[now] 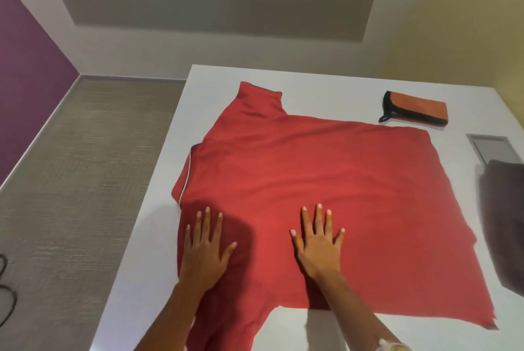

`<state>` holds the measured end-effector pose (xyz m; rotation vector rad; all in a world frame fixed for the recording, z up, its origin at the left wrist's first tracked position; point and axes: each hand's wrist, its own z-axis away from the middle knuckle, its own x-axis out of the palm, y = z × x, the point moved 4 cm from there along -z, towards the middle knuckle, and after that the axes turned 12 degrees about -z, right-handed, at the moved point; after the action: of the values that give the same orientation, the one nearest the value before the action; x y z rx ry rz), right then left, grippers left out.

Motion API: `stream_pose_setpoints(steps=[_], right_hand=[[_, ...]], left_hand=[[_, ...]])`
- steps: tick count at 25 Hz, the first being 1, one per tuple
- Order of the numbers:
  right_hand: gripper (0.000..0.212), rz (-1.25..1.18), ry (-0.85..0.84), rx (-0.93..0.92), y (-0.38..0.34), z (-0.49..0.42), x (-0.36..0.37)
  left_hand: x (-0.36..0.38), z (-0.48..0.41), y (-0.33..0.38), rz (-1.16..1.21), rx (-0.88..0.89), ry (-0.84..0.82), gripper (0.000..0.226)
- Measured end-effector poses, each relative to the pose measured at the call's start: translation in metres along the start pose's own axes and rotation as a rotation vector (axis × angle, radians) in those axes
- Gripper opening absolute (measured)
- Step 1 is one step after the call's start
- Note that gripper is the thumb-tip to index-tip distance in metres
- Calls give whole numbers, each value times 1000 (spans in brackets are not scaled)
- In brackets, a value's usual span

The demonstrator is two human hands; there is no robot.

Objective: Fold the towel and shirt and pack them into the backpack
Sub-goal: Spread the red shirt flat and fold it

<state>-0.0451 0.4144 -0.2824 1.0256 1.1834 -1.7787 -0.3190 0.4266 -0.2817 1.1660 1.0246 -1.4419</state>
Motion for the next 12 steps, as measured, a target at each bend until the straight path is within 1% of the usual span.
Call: stream_pose_setpoints(steps=[4, 7, 9, 11, 12], right_hand=[[72, 63, 55, 73, 4, 28, 21], [77, 36, 75, 76, 1, 27, 17], [81, -12, 102, 81, -2, 25, 12], [81, -46, 160, 84, 0, 20, 2], [80, -53, 202, 88, 4, 15, -3]], left_hand=[[12, 18, -16, 3, 75, 77, 78], [3, 18, -17, 46, 41, 121, 80], [-10, 5, -22, 89, 9, 215, 73], [-25, -23, -27, 78, 30, 344, 61], [-31, -42, -29, 57, 49, 377, 58]])
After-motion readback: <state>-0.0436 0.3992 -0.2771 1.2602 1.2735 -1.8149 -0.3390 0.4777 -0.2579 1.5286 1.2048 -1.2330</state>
